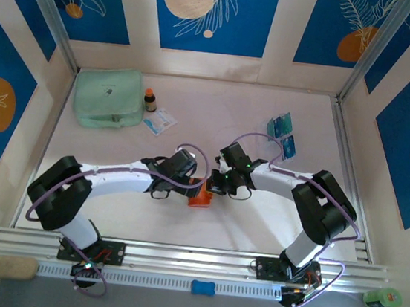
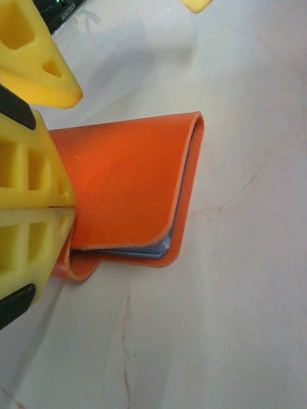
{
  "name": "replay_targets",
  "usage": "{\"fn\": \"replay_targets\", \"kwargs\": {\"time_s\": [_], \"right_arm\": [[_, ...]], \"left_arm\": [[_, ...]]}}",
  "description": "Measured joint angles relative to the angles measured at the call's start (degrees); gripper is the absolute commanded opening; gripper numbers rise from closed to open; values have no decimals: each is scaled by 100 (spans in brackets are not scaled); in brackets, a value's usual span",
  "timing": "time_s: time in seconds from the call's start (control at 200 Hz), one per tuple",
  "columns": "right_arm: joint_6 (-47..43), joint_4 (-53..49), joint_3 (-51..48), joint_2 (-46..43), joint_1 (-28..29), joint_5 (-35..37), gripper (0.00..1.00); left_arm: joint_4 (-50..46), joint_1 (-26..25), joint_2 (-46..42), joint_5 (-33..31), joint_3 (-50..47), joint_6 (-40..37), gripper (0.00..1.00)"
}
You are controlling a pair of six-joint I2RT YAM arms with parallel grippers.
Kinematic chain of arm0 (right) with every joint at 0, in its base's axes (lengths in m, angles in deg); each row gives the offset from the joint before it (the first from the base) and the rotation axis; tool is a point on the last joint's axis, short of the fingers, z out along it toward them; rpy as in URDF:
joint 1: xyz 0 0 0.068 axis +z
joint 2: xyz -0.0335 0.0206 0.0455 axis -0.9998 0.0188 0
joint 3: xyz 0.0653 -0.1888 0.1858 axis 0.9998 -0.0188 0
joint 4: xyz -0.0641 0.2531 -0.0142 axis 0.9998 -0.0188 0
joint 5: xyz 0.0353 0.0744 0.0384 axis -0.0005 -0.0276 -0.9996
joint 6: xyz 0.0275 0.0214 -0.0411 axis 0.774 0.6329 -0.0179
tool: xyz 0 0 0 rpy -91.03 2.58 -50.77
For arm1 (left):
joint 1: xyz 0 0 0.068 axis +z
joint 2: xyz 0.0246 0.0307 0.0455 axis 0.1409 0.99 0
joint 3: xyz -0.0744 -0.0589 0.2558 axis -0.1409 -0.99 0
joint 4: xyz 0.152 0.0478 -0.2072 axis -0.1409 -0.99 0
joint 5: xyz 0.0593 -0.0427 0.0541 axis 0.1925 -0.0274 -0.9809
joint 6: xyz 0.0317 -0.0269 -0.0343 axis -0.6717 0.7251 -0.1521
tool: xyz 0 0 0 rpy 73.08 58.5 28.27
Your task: Put the credit cards into the card holder
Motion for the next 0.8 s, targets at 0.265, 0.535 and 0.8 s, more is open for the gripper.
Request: {"fn": "replay_targets", "kwargs": {"time_s": [0.265,0.535,0.8], "right_arm": [[-4,-22,11,0,2,2,0],[-35,-238,201,87,101,68,0],[-70,-275,254,184,168,87,0]], "left_arm": [[170,0,236,114,-258,2,100],[284,0,304,175,-264,2,100],[317,0,315,175,-269,2,100]]}}
